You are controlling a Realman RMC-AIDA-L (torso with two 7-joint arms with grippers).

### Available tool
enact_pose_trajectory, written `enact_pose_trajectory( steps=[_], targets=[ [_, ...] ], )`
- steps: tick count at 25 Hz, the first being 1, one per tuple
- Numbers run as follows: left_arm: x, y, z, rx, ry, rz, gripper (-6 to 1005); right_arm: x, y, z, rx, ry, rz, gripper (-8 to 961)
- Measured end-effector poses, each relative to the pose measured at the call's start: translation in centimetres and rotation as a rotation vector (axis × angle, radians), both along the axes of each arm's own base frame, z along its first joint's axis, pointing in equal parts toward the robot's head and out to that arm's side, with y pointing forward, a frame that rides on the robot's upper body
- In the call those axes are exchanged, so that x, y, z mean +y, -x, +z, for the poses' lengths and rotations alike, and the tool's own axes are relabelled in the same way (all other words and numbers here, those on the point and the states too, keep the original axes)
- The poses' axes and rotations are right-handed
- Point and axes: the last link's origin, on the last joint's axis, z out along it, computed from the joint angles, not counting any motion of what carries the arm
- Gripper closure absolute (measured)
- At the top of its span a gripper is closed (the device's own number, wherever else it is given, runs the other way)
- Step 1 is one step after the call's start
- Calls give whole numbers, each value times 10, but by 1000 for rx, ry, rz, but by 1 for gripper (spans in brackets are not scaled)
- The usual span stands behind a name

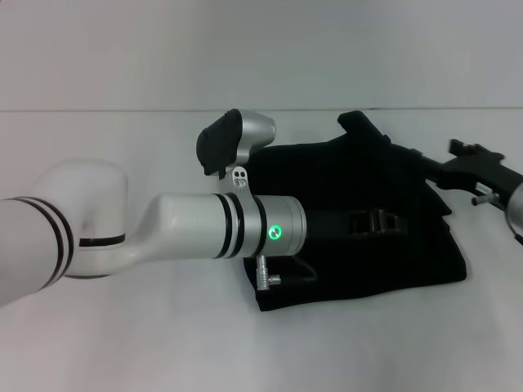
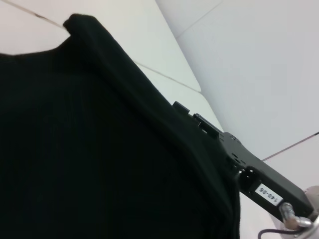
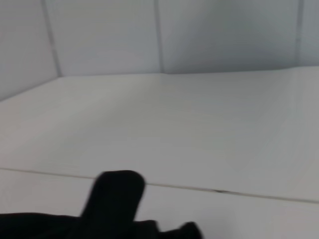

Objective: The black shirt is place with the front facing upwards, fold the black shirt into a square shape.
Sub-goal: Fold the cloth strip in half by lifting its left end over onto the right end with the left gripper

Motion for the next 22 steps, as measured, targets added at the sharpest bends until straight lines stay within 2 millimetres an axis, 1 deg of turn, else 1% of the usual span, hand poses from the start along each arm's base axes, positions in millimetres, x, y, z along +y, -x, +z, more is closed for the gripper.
enact_pose_trajectory(
  steps=[3, 6, 10, 12, 15, 16, 17, 18, 20, 22],
  targets=[
    [-4, -3, -1, -19, 15, -15, 884, -1, -12, 8, 23, -53, -70, 118],
    [-8, -9, -1, -46, 43, -42, 846, -6, -26, 17, 75, -119, -145, 118],
    [-13, -16, 2, -88, 75, -80, 678, -21, -46, 33, 195, -233, -214, 118],
    [-16, -20, 6, -121, 93, -105, 587, -29, -53, 40, 250, -280, -223, 118],
    [-18, -20, 16, -176, 104, -133, 441, -41, -59, 47, 311, -329, -220, 118],
    [-19, -18, 20, -194, 107, -143, 392, -43, -60, 48, 321, -332, -212, 118],
    [-20, -12, 29, -221, 103, -152, 378, -46, -59, 48, 333, -324, -197, 118],
    [-20, -8, 34, -232, 99, -156, 363, -47, -57, 48, 339, -311, -183, 118],
    [-21, 7, 49, -250, 72, -162, 335, -48, -51, 45, 349, -246, -146, 118],
    [-26, 25, 68, -272, 14, -220, 306, -43, -41, 43, 351, -163, -105, 118]
  ],
)
